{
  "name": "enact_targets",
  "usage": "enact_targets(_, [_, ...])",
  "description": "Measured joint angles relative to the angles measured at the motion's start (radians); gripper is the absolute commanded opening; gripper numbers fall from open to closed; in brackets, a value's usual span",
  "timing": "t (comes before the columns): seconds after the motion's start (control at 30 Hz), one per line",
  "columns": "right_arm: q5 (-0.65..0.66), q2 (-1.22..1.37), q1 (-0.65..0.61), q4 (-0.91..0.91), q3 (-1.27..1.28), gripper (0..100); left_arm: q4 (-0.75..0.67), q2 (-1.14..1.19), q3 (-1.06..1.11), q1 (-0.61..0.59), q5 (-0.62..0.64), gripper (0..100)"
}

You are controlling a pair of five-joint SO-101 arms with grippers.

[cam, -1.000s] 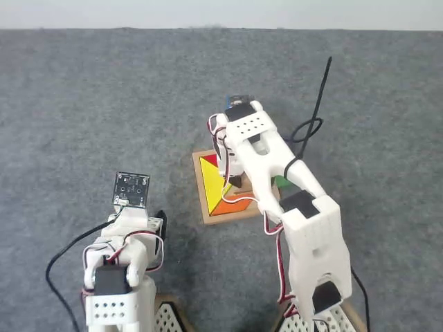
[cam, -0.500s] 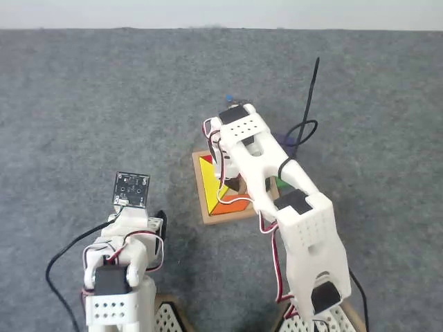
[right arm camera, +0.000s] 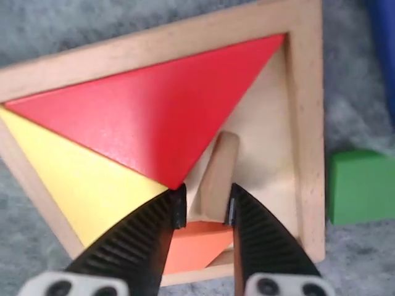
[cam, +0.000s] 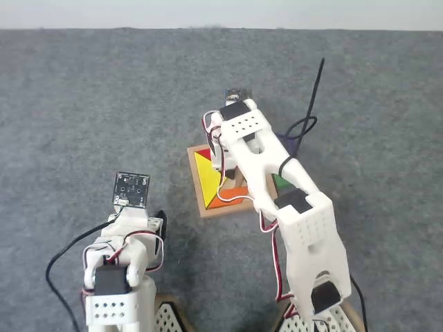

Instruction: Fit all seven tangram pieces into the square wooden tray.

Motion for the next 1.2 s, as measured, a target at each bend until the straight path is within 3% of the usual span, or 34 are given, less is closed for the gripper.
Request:
enact_targets(0.37, [0.002,-0.005,-0.015,0.023,-0.028,11.7,0.000,0.000,0.000,0.000,0.000,15])
enact_targets(0.87, [0.048,-0.213,-0.048,0.018,0.020,11.2,0.000,0.000,0.000,0.000,0.000,15])
enact_targets(1.07, [0.170,-0.539,-0.049,-0.222,0.351,9.9,0.000,0.000,0.000,0.000,0.000,15])
enact_targets(1.2, [0.399,-0.809,-0.038,-0.546,0.747,0.2,0.000,0.000,0.000,0.000,0.000,15])
